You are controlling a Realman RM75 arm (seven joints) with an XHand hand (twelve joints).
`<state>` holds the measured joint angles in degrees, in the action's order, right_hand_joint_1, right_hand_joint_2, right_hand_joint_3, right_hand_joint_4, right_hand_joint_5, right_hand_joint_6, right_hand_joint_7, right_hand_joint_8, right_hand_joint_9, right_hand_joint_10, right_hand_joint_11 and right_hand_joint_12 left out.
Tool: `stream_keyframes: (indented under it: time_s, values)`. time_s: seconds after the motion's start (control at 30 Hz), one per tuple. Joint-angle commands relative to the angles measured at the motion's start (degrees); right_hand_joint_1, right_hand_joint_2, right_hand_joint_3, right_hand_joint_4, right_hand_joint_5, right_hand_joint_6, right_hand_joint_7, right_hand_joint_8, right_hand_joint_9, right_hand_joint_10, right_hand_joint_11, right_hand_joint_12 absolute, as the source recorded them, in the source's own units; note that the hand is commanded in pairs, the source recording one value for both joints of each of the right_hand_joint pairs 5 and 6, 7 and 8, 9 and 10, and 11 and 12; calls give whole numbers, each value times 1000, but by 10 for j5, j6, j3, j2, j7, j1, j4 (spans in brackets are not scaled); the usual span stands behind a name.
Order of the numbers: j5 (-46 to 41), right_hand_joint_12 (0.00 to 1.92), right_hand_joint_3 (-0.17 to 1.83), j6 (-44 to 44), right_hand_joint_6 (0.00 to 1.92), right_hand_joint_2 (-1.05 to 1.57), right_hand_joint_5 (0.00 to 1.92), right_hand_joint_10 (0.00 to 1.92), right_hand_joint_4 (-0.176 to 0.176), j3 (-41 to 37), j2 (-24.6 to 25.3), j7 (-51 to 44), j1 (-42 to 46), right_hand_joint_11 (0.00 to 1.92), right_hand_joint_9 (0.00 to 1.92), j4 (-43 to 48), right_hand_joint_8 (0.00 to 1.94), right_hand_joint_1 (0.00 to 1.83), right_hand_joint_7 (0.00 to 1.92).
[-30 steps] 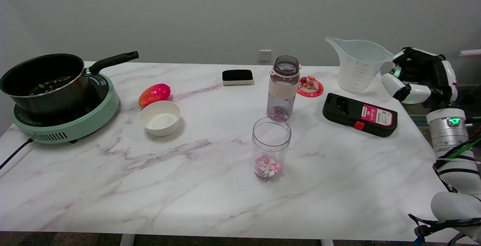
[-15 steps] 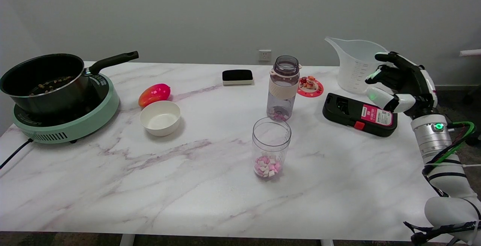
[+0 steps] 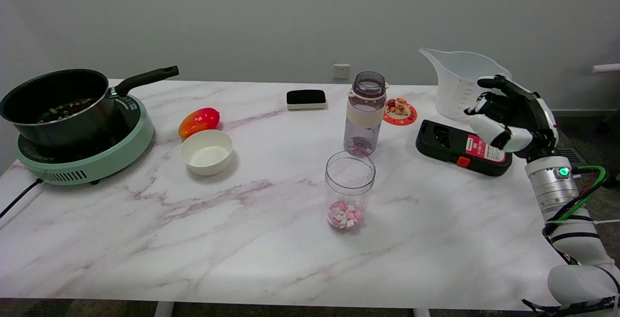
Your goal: Pick up the measuring cup.
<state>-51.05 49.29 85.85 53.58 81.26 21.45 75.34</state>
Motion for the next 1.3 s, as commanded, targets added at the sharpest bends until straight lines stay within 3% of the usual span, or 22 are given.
stream_keyframes:
  time_s: [0.03, 0.27, 0.83, 1.13, 1.3]
  values:
    - [1, 650, 1205, 14, 626, -166, 626, 654, 0, 54, 5, 32, 24, 650, 654, -5, 951, 1291, 951]
    - [4, 591, 1333, 16, 528, -262, 528, 592, 0, 91, 0, 35, -32, 591, 592, -66, 727, 1301, 727]
    - [22, 570, 1388, 9, 443, -455, 443, 552, 0, 115, -19, 36, -97, 570, 552, -106, 538, 1319, 538]
    - [83, 571, 1434, 24, 430, -490, 430, 559, 0, 119, -3, 84, -46, 571, 559, -99, 526, 1307, 526]
    - [84, 579, 1362, 23, 430, -427, 430, 569, 0, 130, 10, 84, -16, 579, 569, -89, 530, 1290, 530]
